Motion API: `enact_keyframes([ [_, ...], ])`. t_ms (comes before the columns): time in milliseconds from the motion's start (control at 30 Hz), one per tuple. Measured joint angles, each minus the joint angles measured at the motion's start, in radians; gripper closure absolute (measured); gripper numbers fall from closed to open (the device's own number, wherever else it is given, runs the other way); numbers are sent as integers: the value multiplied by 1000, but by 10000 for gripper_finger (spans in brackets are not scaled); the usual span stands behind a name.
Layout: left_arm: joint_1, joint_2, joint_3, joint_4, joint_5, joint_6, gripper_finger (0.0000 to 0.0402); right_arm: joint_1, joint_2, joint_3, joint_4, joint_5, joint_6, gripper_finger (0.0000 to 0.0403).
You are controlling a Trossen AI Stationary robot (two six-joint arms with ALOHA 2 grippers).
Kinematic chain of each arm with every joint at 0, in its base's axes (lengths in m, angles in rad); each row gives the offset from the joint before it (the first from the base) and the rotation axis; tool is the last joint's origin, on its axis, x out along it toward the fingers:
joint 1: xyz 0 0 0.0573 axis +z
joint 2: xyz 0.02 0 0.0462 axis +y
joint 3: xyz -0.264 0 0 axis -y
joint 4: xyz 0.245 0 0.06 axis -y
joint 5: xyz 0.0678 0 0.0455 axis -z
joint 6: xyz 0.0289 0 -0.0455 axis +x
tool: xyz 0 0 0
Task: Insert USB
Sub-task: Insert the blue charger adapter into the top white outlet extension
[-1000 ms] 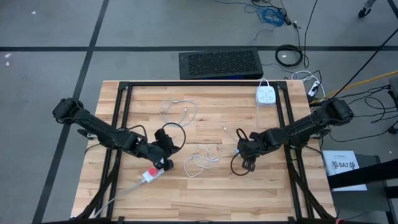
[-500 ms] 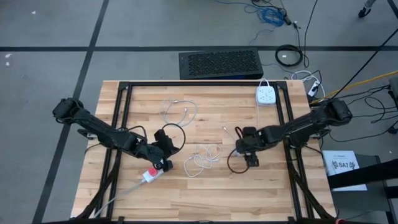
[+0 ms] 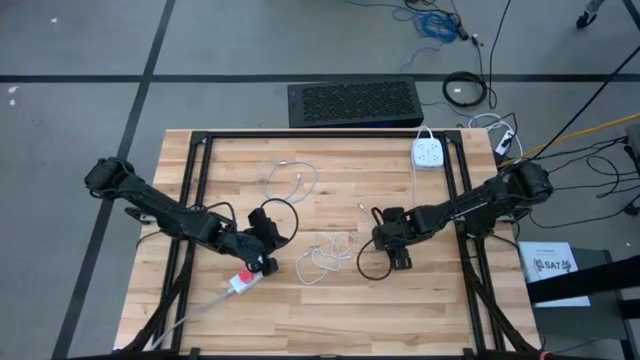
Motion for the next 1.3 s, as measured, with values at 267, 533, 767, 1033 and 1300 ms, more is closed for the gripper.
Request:
enact_keyframes([
  [267,0,0,0,-2,0,4,401,-38,-5,91,-252,-53,60,245],
  [533,0,0,0,-23,-6,2,401,-218,15,413,-768,1,38,245],
  [767,0,0,0,-75,-34,1,401,-477,90,547,-971,188,-150,245],
  [1033,0,0,0,-108,-45,0,401,-730,270,551,-976,387,-310,245],
  [1300,0,0,0,-109,-45,7,401,-898,405,551,-975,513,-362,245],
])
